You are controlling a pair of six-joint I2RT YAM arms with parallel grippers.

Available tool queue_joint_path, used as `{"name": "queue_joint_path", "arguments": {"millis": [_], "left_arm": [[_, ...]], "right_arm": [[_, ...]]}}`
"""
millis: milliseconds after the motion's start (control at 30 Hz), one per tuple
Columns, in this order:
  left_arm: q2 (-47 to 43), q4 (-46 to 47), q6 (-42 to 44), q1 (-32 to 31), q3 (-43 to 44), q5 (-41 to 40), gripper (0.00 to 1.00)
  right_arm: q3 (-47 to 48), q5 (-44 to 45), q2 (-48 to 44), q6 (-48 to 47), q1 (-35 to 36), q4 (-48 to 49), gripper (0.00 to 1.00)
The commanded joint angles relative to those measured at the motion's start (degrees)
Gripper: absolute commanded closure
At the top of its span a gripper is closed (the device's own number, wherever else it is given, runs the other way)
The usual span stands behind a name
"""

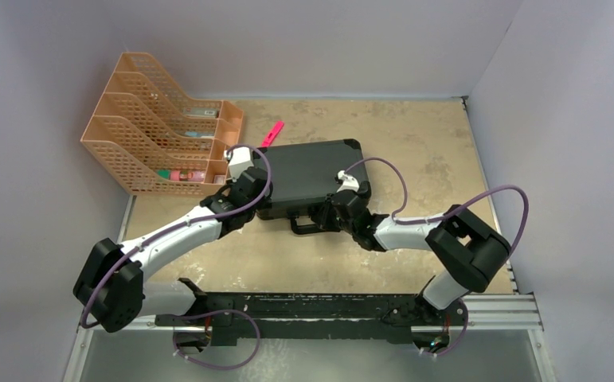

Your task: Pack up texas hold em set

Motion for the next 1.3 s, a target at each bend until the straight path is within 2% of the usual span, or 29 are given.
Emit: {"name": "queue_joint_path", "arguments": {"millis": [0,300,600,767,1033,1167,1267], "left_arm": [[1.7,-4.8,1.1,0.5,-0.3,2.2,0.87],[1.9,-4.8,1.1,0.4,-0.3,3.0,0.91],[2.2,-4.8,1.2,0.4,-0.1,3.5,0.92],[2.3,-4.9,1.1,0.4,0.2,3.5,0.93],[-0.6,-6.5,1.0,0.4,3.6,1.8,0.87],[-5.2,-7.9,1.0,0.5,6.1,-1.3,0.75],[-10.2,-8.6,2.6,0.5,7.2,-3.6,0.64]], "right_arm": [[1.3,6.4,3.8,1.8,0.7,0.8,0.88],[2.7,13.2,8.5,3.5,2.8,1.3,0.98],[5.2,16.8,12.6,4.1,3.5,0.1,1.0],[4.9,16.5,10.9,3.1,4.2,0.7,1.0],[0.5,10.7,-4.9,-2.3,4.6,-0.1,1.0],[-1.2,8.3,-17.2,-4.9,4.6,-3.7,0.9],[-0.6,11.9,-26.0,-3.6,4.6,-12.8,0.78]]}}
